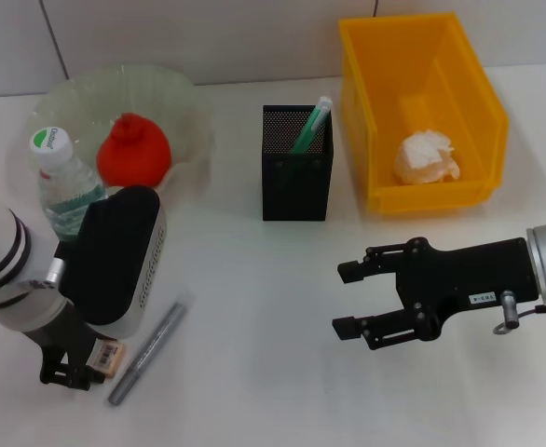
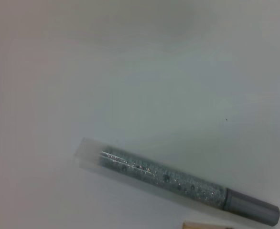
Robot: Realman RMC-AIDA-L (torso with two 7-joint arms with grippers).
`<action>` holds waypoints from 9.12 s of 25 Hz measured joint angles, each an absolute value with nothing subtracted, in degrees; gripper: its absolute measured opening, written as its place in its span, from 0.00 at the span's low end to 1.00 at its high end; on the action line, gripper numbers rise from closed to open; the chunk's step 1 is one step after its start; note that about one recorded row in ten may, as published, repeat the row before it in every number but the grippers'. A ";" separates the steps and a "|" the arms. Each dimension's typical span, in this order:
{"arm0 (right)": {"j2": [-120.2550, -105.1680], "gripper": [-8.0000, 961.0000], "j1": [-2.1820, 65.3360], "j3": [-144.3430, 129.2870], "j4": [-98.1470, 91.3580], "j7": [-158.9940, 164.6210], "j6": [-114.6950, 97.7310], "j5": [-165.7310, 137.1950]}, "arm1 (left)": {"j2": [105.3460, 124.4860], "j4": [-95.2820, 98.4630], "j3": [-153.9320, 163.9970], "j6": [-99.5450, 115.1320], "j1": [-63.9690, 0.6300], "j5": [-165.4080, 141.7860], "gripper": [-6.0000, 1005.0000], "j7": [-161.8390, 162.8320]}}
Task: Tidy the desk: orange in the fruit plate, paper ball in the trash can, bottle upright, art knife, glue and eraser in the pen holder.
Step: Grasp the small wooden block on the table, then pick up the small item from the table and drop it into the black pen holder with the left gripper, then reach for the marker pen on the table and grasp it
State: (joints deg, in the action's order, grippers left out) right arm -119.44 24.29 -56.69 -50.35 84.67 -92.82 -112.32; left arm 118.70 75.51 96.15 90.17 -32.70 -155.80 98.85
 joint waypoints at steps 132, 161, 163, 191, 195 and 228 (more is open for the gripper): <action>-119.27 0.80 20.55 -55.90 -51.15 82.48 -92.99 -110.17 | 119.18 54.17 92.18 39.79 -42.18 -111.59 0.52 100.39; -119.26 0.80 20.74 -55.90 -51.16 82.44 -92.95 -110.12 | 119.18 53.96 96.75 35.17 -42.46 -111.91 0.75 102.11; -119.22 0.80 20.74 -55.90 -51.15 82.43 -92.87 -110.12 | 119.18 54.39 96.76 35.79 -42.42 -112.08 0.79 102.59; -119.45 0.80 16.26 -54.84 -55.90 78.87 -99.78 -110.13 | 118.64 87.67 94.07 53.82 -32.02 -130.22 0.78 125.09; -119.46 0.80 15.50 -50.99 -56.21 78.71 -102.90 -110.36 | 118.65 93.24 94.02 56.67 -28.50 -132.38 0.78 128.70; -119.18 0.80 16.26 -48.33 -55.23 77.32 -102.03 -110.83 | 118.56 115.03 89.10 84.47 -15.88 -138.20 0.78 153.01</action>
State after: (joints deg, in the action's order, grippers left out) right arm -119.18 16.26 -48.33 -55.23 77.32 -102.03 -110.83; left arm 118.56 115.03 89.10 84.47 -15.88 -138.20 153.01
